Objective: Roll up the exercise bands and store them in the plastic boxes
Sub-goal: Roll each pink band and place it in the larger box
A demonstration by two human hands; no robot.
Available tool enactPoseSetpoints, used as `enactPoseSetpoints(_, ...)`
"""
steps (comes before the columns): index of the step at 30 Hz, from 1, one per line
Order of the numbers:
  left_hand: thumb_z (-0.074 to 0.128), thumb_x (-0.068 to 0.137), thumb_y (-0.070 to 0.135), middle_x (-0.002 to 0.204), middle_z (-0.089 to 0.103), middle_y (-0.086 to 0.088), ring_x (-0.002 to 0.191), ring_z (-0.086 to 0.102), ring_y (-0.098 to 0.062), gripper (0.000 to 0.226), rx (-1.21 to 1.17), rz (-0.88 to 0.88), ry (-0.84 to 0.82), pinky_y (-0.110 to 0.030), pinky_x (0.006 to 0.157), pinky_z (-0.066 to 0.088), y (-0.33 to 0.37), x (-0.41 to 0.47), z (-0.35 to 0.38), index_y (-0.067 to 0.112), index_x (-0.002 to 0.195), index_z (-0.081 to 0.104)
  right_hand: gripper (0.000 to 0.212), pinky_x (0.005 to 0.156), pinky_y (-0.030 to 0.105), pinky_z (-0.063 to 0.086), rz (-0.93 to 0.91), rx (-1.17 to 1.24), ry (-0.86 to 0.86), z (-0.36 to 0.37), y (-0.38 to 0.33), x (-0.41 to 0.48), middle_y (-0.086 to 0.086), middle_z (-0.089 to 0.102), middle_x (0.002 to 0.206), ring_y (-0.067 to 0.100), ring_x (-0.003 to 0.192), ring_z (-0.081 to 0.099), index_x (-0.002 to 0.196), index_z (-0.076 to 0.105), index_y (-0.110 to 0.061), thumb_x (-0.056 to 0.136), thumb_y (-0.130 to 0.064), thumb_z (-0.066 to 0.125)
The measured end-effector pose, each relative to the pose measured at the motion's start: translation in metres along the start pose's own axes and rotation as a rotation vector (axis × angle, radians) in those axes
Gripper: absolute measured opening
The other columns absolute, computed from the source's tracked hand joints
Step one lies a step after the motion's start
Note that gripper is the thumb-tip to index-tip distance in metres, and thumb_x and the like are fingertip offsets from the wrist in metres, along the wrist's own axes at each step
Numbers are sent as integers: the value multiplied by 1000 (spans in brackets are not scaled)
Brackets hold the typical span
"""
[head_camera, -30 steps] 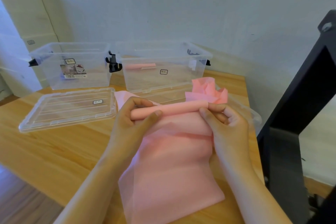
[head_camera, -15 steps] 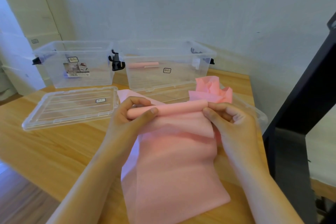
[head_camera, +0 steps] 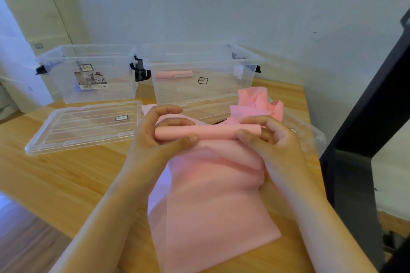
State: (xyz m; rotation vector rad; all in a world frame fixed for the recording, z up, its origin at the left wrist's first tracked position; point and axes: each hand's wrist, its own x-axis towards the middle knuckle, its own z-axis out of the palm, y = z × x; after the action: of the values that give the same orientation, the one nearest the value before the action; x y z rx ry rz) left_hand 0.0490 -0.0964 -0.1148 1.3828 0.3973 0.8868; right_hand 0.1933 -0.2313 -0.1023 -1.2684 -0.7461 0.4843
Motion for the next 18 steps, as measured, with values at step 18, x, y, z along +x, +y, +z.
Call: enactPoseSetpoints(18,84,58,18,89,72,5,82,65,-10,35,87,7,3,-19,68,51,8,-3,-7,34,85,69,11,57,6,42,-46,-54,-94,-3,-8,1,-14,69,70,-6,64,60,86,67,-10,78,-3,70)
